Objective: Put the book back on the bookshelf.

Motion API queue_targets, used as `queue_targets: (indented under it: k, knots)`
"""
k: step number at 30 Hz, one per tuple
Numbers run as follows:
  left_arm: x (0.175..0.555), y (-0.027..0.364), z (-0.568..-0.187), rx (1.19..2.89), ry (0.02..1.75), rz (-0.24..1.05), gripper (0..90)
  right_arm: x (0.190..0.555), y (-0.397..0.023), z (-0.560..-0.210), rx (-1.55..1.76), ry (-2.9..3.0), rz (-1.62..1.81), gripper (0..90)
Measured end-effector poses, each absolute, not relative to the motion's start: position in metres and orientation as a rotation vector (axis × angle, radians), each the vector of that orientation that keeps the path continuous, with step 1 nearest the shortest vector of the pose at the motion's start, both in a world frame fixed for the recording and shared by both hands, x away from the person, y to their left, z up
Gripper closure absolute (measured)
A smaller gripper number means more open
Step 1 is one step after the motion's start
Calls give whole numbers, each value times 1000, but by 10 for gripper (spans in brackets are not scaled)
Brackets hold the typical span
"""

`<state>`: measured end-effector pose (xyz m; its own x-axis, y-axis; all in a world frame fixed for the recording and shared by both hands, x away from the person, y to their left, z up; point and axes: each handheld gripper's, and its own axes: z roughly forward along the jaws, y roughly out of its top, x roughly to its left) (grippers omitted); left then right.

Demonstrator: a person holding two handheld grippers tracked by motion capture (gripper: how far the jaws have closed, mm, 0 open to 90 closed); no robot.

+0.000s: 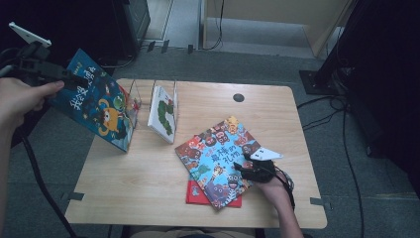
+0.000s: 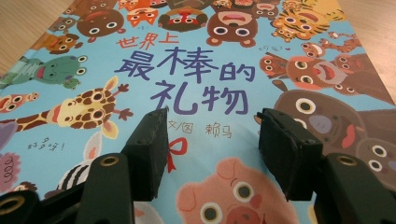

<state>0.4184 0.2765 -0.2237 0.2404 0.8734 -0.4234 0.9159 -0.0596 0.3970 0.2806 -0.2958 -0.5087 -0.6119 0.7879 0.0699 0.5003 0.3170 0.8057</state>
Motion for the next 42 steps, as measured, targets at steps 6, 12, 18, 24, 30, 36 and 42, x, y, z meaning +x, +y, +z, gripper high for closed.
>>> queue_targets:
  k: [6,12,18,24,30,36,42]
  knots:
    - [409,263,-243,1957,1609,-107,469,281,-298,-508,1156,2252,1196,427]
    - [401,253,-262,1949,1599,-128,467,282,-300,-509,1169,2248,1199,401]
    - [393,242,-286,1966,1585,-135,469,286,-297,-511,1144,2243,1213,420]
    - [384,234,-310,1952,1563,-122,474,288,-296,-511,1177,2231,1246,387]
    - [379,224,-333,1975,1537,-168,480,287,-292,-511,1162,2228,1207,369]
    - [375,216,-353,1982,1514,-209,484,285,-288,-511,1145,2225,1166,361]
    - [372,200,-372,2022,1478,-227,487,282,-290,-513,1163,2188,1186,405]
